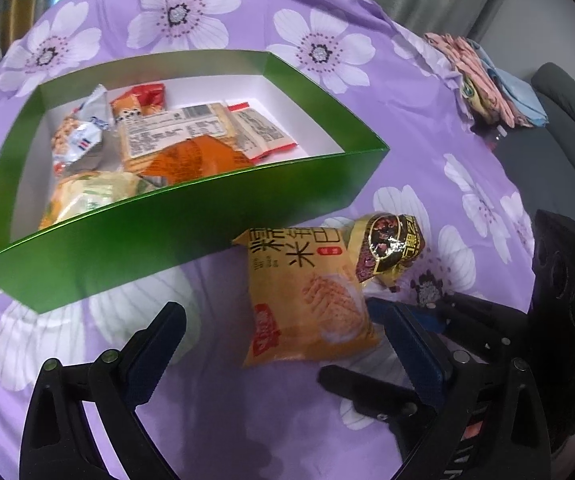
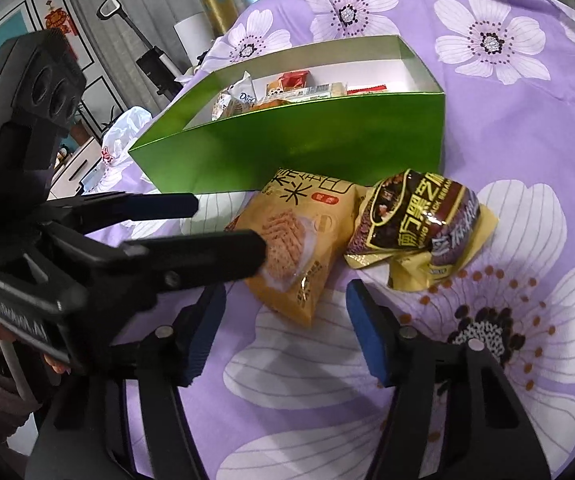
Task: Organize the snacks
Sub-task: 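Close the left tool on the yellow rice-cracker packet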
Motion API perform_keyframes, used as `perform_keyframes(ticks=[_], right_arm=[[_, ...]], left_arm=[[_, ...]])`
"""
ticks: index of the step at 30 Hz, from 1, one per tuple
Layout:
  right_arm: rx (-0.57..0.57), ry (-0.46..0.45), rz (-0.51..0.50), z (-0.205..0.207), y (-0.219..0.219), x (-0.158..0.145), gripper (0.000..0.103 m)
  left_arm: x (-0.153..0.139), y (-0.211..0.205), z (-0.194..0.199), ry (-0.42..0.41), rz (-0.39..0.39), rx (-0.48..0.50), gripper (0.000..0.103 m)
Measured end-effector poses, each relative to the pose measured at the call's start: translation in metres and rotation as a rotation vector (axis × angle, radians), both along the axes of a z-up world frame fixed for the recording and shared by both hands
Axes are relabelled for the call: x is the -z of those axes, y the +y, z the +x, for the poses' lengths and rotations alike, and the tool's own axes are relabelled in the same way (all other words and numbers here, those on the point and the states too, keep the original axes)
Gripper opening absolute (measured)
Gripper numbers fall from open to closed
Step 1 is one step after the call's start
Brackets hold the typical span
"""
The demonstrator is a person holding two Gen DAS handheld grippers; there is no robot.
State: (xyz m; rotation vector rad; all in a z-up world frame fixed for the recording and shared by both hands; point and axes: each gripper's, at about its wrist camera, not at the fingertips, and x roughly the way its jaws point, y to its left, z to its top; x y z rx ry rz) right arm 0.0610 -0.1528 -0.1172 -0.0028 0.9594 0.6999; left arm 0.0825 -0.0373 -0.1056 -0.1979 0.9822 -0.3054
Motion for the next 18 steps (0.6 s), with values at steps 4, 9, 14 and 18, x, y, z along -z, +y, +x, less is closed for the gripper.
perform_keyframes(ticks=[4, 9, 14, 18], right_arm=[[-0.013, -0.004, -0.006, 0.003, 0.004, 0.001, 0.056], [-0.028, 0.003, -0.010, 0.009, 0.007, 0.003, 0.050], [-0.031, 0.009, -0.012, 0.012, 0.007, 0.004, 0.043], [-0.034, 0.014, -0.002, 0.013, 0.006, 0.005, 0.040]], left_arm=[[0.005, -0.003, 0.007, 0.014, 0.001, 0.018, 0.087], [0.011, -0.003, 0.012, 0.035, -0.022, 0.034, 0.070], [0.012, -0.002, 0.013, 0.042, -0.055, 0.043, 0.058], [0.011, -0.005, 0.011, 0.037, -0.054, 0.048, 0.052]])
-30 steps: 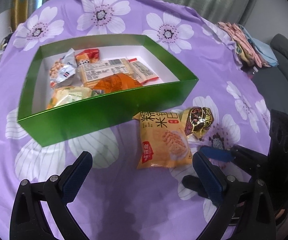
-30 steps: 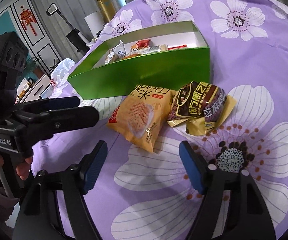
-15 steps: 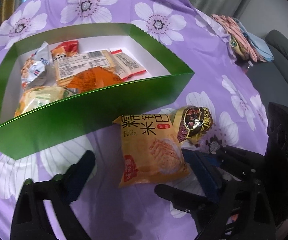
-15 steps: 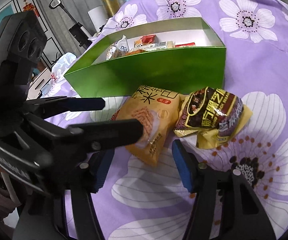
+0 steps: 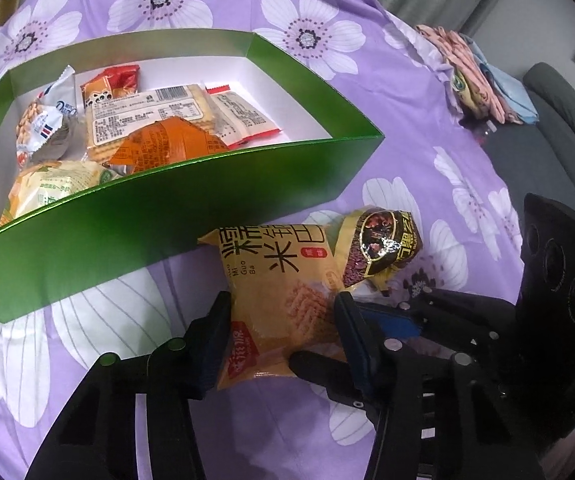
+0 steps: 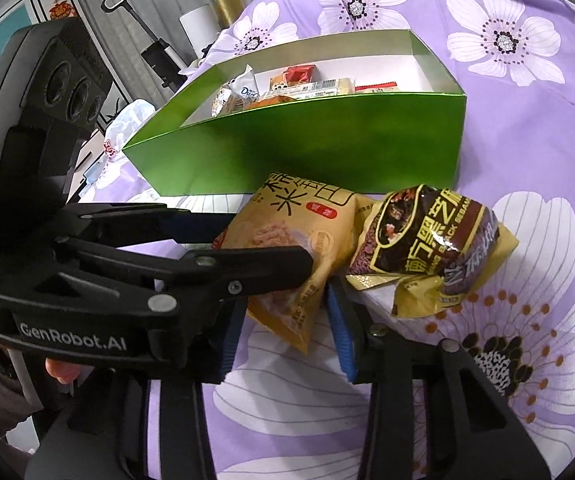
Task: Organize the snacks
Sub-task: 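Close the left tool on the yellow rice-cracker packet, then lift the rice-cracker packet with the left tool and carry it over the box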
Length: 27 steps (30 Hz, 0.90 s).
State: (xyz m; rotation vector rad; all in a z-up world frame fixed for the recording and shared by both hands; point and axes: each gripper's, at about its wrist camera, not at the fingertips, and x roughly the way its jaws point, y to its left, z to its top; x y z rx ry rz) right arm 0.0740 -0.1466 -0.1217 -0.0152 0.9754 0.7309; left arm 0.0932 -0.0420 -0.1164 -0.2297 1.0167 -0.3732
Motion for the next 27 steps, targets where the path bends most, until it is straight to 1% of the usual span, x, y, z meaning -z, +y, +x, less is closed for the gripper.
perform_keyframes(ticks=[4, 9, 14, 27], right_arm=[[0.000, -0.007, 0.002, -0.001, 0.001, 0.000, 0.038], [-0.005, -0.017, 0.017, -0.008, 0.001, -0.003, 0.035], [-0.004, -0.029, 0.030, -0.015, 0.002, -0.008, 0.034], [-0.005, -0.134, 0.026, -0.041, -0.002, -0.045, 0.034]], left_arm=[[-0.002, -0.002, -0.004, -0.007, 0.017, -0.005, 0.051], [-0.007, 0.001, -0.012, -0.016, 0.019, -0.017, 0.051], [-0.018, -0.002, -0.026, -0.041, 0.036, -0.018, 0.051], [-0.056, -0.007, -0.053, -0.129, 0.038, -0.016, 0.051]])
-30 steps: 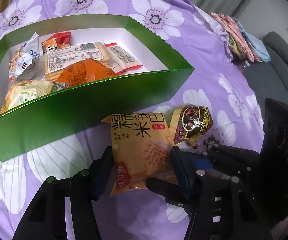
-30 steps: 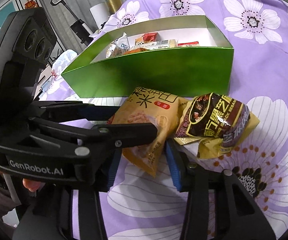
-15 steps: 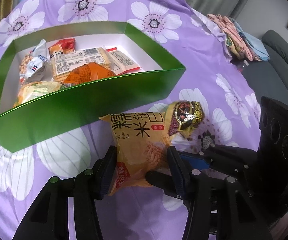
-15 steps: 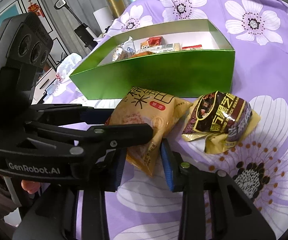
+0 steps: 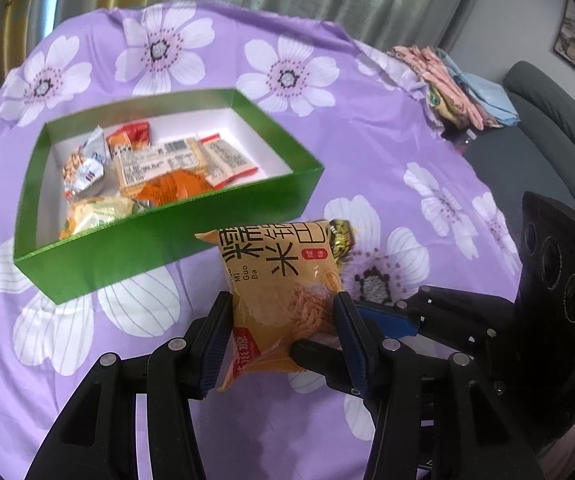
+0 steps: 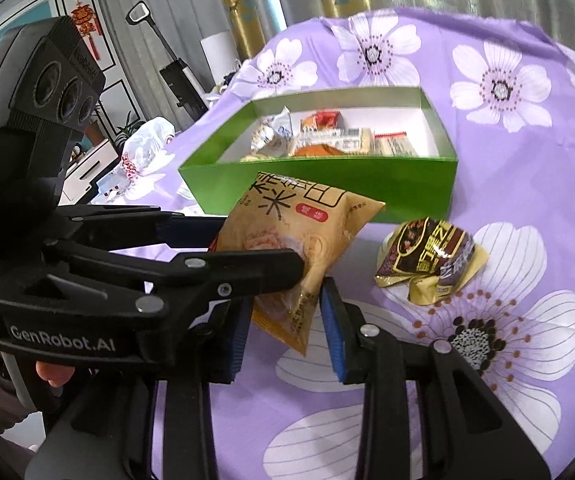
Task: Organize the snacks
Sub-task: 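Lift the rice-cracker packet with the left tool and carry it over the box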
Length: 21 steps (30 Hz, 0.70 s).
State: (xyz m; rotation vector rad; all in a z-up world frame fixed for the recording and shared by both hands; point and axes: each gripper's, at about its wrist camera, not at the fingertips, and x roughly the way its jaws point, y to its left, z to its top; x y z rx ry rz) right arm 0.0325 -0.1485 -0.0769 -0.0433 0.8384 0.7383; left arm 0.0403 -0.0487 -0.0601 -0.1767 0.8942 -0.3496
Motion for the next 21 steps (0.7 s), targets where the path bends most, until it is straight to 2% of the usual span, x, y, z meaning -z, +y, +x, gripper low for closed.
perform_keyframes(ticks=[8, 21], right_arm=[[0.001, -0.071, 0.008, -0.010, -0.001, -0.028, 0.034], [0.002, -0.153, 0.017, -0.020, 0.000, -0.055, 0.034]], left_arm=[[-0.026, -0.002, -0.011, -0.067, 0.002, -0.002, 0.051], [-0.054, -0.001, -0.023, -0.151, 0.010, -0.003, 0.051]])
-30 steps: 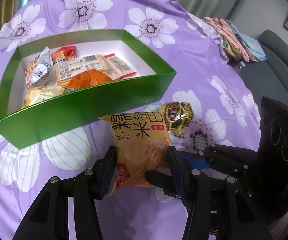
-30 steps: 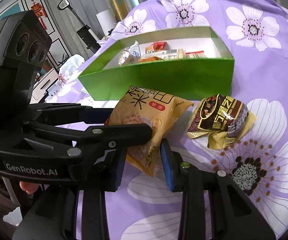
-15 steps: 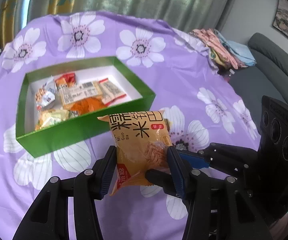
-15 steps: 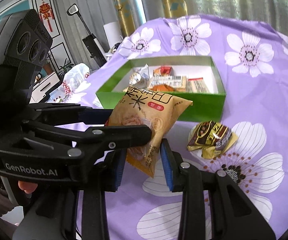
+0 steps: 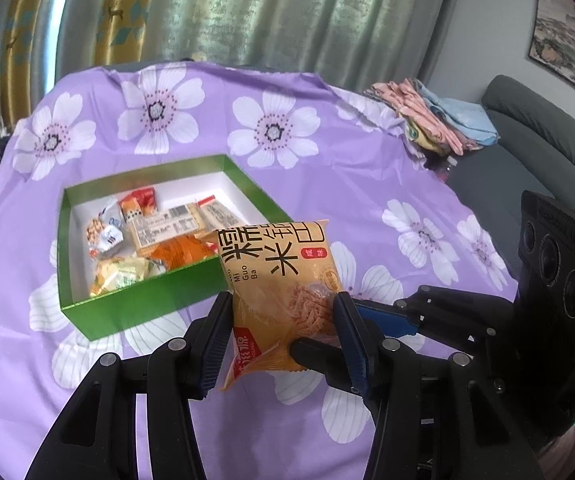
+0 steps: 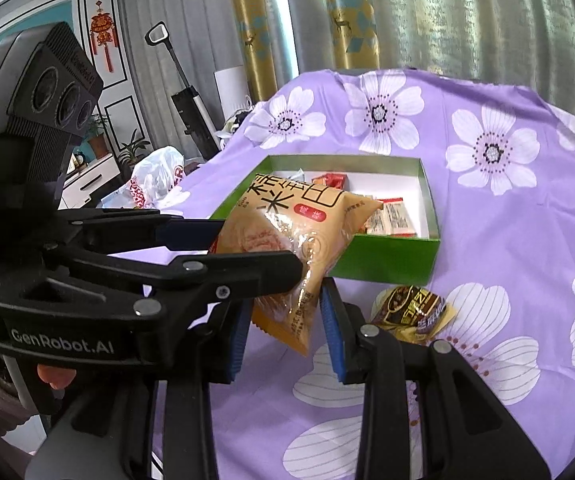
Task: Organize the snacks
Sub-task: 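Lift the rice-cracker packet with the left tool and carry it over the box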
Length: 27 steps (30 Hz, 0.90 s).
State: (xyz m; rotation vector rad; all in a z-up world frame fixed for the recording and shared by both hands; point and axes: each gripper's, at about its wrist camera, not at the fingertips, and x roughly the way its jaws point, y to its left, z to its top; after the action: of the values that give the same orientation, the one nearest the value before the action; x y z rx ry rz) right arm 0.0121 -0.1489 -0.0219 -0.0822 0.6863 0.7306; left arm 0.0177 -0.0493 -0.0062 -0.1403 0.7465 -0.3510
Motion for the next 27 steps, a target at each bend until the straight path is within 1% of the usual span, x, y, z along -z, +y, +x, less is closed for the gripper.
perform_keyframes(ticks=[15, 27], right_arm=[[-0.009, -0.039, -0.003, 0.003, 0.008, -0.011, 0.034], [-0.010, -0.061, -0.004, 0.016, 0.017, -0.017, 0.034]], left_arm=[[-0.010, 0.008, 0.002, -0.036, -0.002, -0.012, 0.051], [-0.017, 0.016, 0.018, -0.052, -0.004, -0.017, 0.051]])
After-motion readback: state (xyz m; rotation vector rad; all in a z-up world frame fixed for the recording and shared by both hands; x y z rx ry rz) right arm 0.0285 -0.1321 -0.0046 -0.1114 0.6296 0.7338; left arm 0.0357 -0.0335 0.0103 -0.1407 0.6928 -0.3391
